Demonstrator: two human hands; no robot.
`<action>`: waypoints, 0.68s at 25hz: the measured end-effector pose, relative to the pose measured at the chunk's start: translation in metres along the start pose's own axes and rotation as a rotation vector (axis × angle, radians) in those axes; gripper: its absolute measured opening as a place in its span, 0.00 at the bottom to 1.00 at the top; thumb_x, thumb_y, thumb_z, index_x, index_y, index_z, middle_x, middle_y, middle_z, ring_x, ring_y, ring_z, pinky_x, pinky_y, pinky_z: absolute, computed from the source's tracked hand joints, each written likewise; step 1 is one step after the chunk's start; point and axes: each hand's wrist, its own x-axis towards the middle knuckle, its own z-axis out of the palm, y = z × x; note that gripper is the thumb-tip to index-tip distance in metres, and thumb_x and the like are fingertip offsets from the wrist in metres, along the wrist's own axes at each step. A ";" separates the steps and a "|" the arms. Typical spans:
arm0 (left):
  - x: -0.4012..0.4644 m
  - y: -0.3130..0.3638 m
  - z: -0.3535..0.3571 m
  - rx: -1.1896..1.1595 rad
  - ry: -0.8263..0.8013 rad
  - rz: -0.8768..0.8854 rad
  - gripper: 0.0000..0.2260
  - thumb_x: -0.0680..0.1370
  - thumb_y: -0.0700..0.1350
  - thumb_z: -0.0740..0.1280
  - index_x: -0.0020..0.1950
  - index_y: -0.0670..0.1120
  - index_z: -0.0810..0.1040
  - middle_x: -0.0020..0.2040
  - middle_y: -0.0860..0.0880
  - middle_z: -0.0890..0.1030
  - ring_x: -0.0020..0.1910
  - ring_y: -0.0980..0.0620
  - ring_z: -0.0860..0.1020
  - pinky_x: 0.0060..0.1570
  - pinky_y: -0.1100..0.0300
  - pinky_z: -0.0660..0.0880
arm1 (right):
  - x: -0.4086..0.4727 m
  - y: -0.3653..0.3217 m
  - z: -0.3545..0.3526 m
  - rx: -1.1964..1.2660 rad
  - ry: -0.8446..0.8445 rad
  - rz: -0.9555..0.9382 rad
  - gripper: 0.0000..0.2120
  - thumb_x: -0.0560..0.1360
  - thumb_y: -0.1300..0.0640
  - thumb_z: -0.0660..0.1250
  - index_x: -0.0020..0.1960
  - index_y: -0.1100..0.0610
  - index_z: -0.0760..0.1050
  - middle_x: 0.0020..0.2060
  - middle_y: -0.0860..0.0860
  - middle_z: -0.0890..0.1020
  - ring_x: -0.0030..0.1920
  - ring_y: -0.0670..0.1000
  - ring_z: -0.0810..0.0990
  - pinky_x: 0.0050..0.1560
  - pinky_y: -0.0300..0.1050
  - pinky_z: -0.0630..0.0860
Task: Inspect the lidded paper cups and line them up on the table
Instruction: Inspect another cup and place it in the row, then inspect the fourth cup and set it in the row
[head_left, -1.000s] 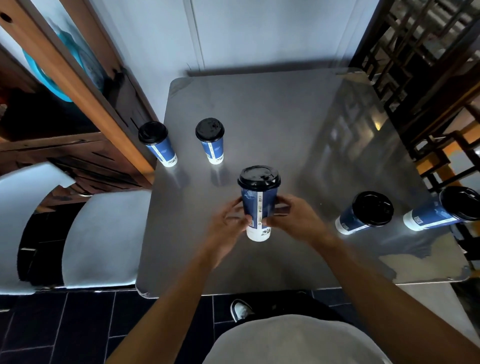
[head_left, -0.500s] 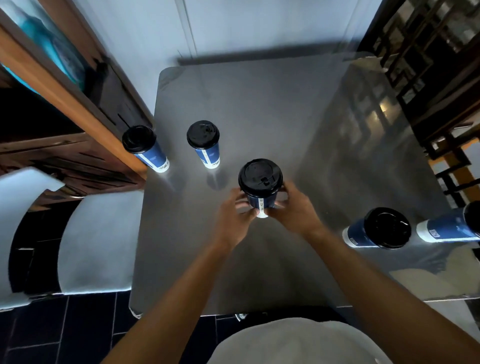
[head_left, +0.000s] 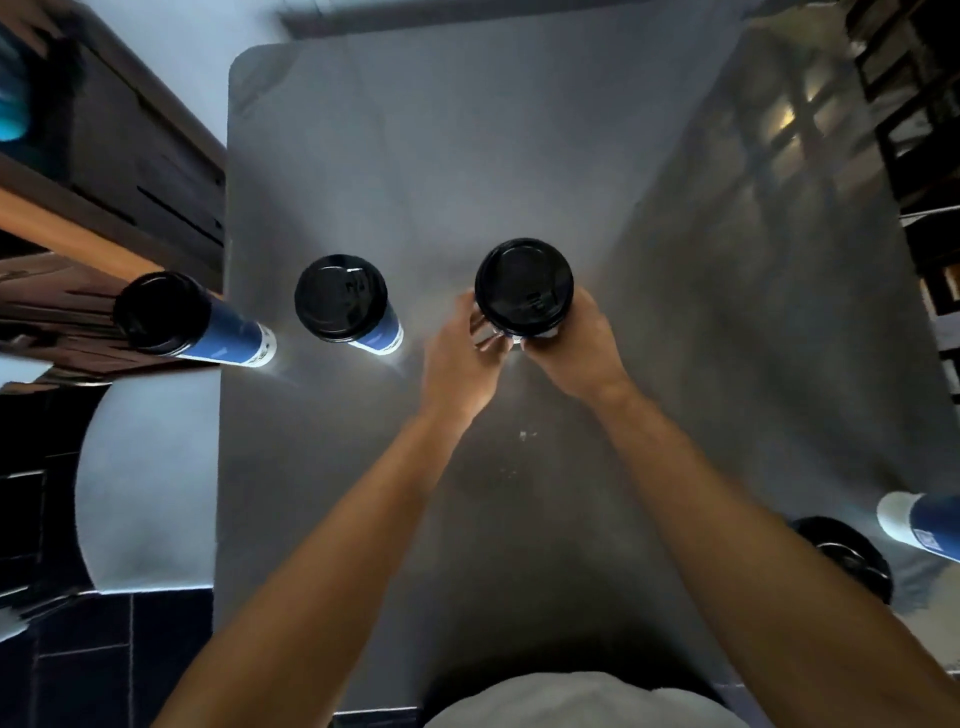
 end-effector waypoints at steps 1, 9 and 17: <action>0.008 -0.003 0.001 0.011 -0.004 0.000 0.20 0.75 0.41 0.75 0.65 0.48 0.75 0.55 0.51 0.86 0.56 0.52 0.84 0.56 0.58 0.81 | 0.007 0.000 0.001 0.008 0.010 -0.012 0.26 0.69 0.60 0.76 0.66 0.57 0.75 0.57 0.52 0.81 0.55 0.49 0.77 0.51 0.37 0.70; 0.034 -0.019 0.009 -0.003 -0.026 -0.064 0.18 0.77 0.36 0.72 0.66 0.46 0.76 0.48 0.60 0.83 0.51 0.65 0.83 0.56 0.60 0.81 | 0.036 0.012 0.017 -0.016 0.007 -0.029 0.25 0.69 0.63 0.75 0.65 0.58 0.74 0.58 0.54 0.80 0.58 0.54 0.79 0.56 0.45 0.78; 0.031 -0.024 0.015 -0.024 -0.118 -0.118 0.24 0.78 0.35 0.70 0.73 0.46 0.73 0.68 0.50 0.80 0.70 0.52 0.77 0.66 0.55 0.77 | 0.038 0.015 0.021 -0.024 -0.037 0.041 0.25 0.70 0.64 0.71 0.67 0.57 0.73 0.58 0.53 0.80 0.59 0.54 0.79 0.55 0.43 0.74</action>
